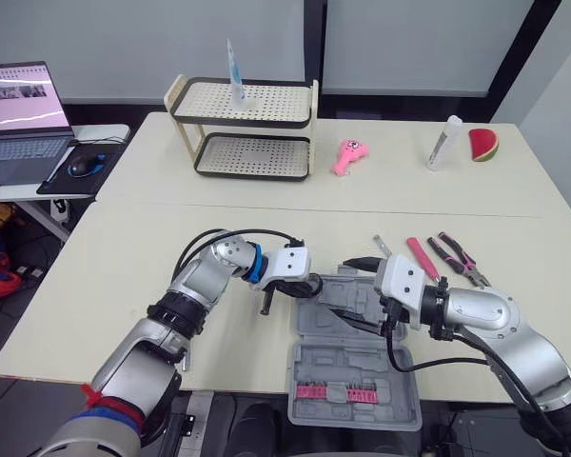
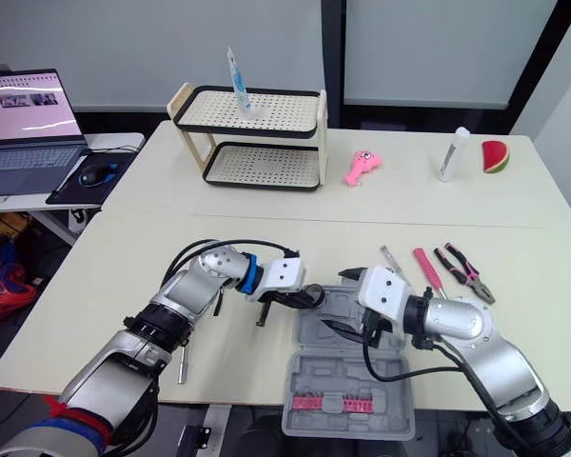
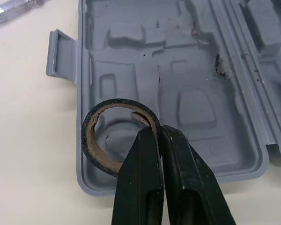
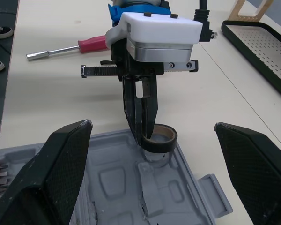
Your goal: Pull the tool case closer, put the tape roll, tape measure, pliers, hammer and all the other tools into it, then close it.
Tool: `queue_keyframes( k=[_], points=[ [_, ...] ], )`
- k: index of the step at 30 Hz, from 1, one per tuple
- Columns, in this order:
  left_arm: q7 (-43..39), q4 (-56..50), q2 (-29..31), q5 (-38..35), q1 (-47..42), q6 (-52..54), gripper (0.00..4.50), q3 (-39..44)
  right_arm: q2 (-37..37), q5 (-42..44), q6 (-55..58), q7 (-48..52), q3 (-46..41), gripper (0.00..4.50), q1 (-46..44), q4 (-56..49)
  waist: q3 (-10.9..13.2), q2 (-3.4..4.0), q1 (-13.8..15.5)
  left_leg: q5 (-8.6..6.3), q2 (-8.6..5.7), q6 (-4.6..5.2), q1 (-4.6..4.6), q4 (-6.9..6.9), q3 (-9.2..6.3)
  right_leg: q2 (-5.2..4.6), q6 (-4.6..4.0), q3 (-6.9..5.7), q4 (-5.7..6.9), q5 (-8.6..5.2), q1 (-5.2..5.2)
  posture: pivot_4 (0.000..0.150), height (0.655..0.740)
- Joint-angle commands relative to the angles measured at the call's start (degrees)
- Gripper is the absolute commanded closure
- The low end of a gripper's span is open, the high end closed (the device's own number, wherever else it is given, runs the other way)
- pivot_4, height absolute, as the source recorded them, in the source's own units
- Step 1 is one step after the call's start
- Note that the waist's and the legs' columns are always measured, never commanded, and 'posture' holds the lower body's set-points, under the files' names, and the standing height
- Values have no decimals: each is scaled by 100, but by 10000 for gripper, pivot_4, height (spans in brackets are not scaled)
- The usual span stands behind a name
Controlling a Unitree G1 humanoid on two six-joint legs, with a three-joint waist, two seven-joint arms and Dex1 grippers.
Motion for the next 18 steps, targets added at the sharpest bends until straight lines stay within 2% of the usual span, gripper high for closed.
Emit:
queue_keyframes(
  k=[1, 14, 18],
  points=[
    [40, 38, -96, 88, -117, -100, 44735, -47, -23, -13, 12, -55, -67, 0, 45, -218, 0, 0, 1, 0, 0, 0, 0, 0, 0, -1, 0, 0, 0, 0, 0, 1500, 7400],
    [173, 253, -198, 304, -121, -161, 44735, -78, -47, -41, -58, -53, -128, 0, 35, -163, 0, 0, -1, 0, 0, 0, 0, 0, -1, -1, 0, 0, 1, 0, 0, 1500, 7400],
    [231, 208, -215, 292, -102, -197, 35232, -45, -51, -69, -99, -34, -109, 0, 24, -126, 0, 0, -2, 0, 0, 0, 0, 0, -1, -1, 0, 0, 0, 0, 0, 1500, 7400]
  ],
)
